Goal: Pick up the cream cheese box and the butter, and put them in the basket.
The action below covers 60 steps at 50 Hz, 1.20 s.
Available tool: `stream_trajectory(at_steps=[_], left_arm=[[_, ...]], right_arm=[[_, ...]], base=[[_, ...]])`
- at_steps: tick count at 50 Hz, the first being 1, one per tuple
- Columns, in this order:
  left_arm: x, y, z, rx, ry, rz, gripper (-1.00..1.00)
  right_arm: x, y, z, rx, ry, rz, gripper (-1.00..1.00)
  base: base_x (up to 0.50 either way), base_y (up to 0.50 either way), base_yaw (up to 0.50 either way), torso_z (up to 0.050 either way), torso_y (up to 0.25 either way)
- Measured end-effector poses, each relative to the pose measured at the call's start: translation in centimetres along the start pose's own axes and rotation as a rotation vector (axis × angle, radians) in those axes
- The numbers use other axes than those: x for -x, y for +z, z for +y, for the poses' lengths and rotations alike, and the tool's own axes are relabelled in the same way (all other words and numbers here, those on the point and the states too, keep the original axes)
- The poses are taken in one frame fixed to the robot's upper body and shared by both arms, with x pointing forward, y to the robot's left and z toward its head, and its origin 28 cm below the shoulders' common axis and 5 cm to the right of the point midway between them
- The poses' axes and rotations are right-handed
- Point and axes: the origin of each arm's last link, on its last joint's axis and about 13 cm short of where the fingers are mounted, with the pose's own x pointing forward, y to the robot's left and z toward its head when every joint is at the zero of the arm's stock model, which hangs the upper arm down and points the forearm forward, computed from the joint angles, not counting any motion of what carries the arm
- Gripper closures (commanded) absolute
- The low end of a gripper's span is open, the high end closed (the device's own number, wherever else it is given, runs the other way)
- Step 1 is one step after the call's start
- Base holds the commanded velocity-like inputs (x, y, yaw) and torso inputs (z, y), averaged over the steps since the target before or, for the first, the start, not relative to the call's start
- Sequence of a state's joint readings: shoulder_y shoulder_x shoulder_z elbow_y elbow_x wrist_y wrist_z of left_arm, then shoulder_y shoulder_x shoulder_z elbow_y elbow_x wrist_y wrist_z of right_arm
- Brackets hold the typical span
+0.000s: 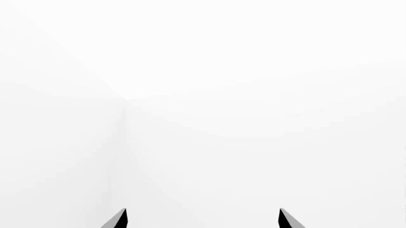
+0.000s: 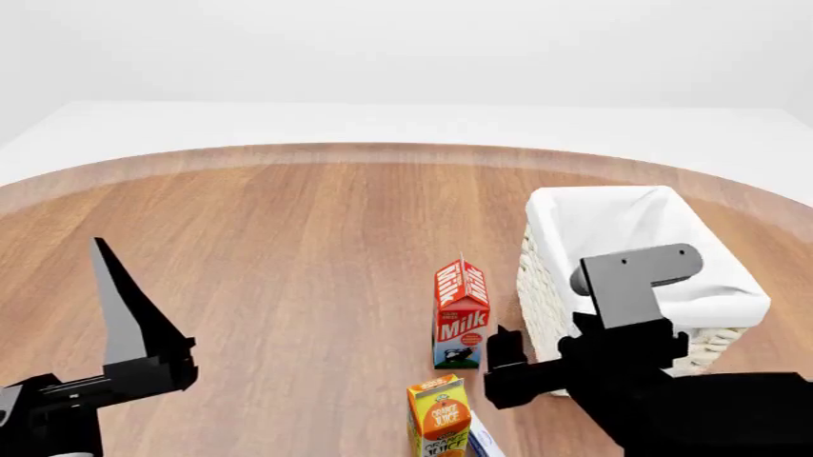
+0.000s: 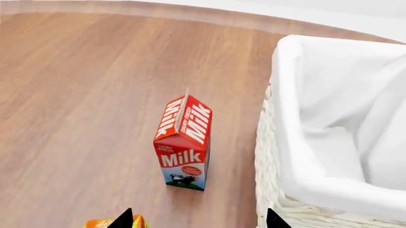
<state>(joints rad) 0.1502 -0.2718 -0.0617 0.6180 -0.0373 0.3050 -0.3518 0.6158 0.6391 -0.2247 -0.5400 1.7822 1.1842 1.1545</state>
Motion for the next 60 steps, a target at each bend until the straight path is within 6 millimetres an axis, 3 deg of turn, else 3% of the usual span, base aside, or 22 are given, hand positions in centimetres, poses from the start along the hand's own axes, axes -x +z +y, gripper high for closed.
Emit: stream_trajectory(at_steps=[60], left_arm=[[0.2,-0.2,-0.2,0.006,-0.012,0.012,-1.00]], right_arm=[[-3.0,-6.6,-0.7,0.119,-0.076,0.216,-1.00]], base=[[0.00,0.00,0.00,0.000,0.000]])
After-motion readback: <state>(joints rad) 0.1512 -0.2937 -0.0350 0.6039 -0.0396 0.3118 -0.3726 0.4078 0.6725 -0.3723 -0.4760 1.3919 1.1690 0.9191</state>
